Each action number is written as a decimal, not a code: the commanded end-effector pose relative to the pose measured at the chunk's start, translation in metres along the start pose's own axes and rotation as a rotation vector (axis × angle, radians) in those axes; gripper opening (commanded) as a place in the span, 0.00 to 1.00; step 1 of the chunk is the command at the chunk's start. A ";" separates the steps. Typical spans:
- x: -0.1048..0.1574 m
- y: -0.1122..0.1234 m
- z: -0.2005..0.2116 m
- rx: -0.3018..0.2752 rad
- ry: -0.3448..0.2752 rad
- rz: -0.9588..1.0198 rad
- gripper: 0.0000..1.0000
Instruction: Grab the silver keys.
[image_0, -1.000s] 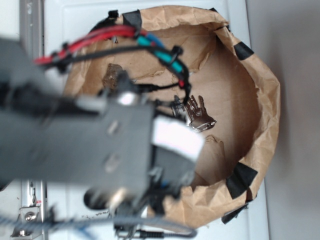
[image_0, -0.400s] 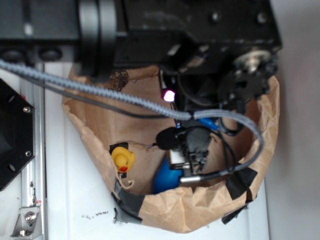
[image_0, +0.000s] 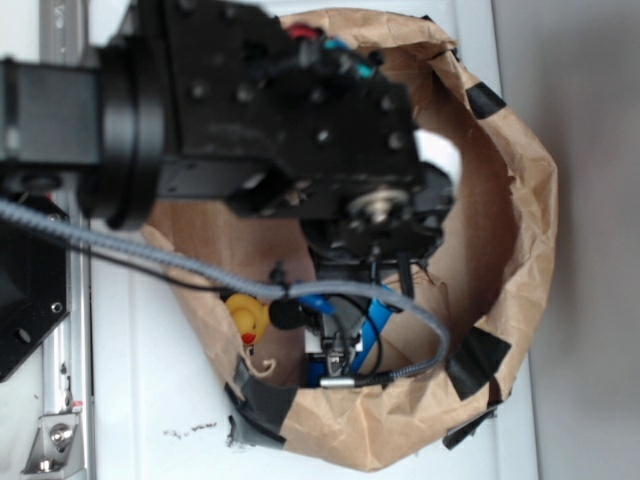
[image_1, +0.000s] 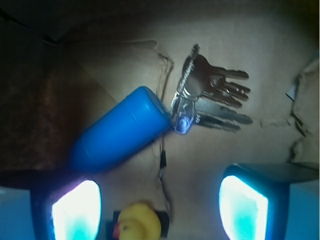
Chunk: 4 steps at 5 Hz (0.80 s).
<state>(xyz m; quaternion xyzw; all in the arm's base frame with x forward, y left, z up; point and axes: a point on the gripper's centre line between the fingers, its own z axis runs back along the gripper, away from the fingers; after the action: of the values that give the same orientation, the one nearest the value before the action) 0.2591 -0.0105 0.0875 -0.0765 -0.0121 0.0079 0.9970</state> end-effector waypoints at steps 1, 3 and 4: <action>0.036 -0.017 -0.008 0.082 -0.175 0.014 1.00; 0.054 -0.012 -0.025 0.161 -0.182 0.056 1.00; 0.057 -0.011 -0.030 0.163 -0.168 0.064 0.63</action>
<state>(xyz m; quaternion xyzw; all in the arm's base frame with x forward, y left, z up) 0.3014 -0.0168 0.0462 0.0091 -0.0648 0.0528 0.9965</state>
